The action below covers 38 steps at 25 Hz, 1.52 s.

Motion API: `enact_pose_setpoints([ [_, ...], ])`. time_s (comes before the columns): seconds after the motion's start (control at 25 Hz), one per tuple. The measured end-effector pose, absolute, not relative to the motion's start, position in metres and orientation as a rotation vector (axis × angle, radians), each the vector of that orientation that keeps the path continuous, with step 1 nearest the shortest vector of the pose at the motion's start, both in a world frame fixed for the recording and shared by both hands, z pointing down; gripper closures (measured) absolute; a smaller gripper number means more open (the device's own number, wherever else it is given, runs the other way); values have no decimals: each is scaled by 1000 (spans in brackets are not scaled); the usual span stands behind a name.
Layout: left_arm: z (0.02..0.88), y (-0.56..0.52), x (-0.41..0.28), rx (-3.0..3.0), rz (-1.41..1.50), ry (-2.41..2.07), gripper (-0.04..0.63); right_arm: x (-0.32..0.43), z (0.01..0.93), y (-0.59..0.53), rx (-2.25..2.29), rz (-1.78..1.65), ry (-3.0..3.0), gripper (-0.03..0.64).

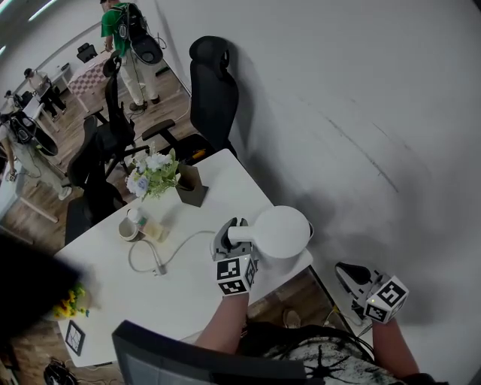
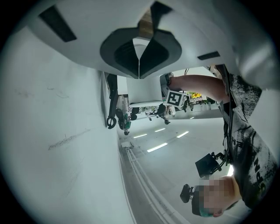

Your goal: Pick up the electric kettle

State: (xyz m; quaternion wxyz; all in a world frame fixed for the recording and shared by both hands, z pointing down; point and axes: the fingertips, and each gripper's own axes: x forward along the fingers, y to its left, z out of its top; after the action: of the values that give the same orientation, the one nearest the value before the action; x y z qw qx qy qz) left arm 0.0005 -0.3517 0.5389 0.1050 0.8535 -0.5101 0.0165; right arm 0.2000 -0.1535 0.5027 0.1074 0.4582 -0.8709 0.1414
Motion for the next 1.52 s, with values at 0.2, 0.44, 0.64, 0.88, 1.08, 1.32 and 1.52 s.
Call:
enact_pose_setpoints([
  [0.2,540,-347,-1,2506,35,-1516,522,199,509,-150,1323,438,-2567,594],
  [0.44,542,-335,2,2526,51,-1500,522,194,514,-149,1292,455,-2584,594],
  [0.64,540,-329,9,2569,88,-1489,522,189,514,-150,1267,454,-2608,594],
  [0.88,541,-329,10,2590,110,-1474,522,188,514,-152,1259,450,-2620,595],
  [1.08,540,-326,12,2584,134,-1455,522,191,509,-150,1266,444,-2624,594],
  [1.32,544,-327,12,2550,190,-1452,520,186,507,-153,1253,434,-2646,594],
  [1.52,546,-328,9,2527,264,-1466,473,182,504,-154,1240,426,-2665,594],
])
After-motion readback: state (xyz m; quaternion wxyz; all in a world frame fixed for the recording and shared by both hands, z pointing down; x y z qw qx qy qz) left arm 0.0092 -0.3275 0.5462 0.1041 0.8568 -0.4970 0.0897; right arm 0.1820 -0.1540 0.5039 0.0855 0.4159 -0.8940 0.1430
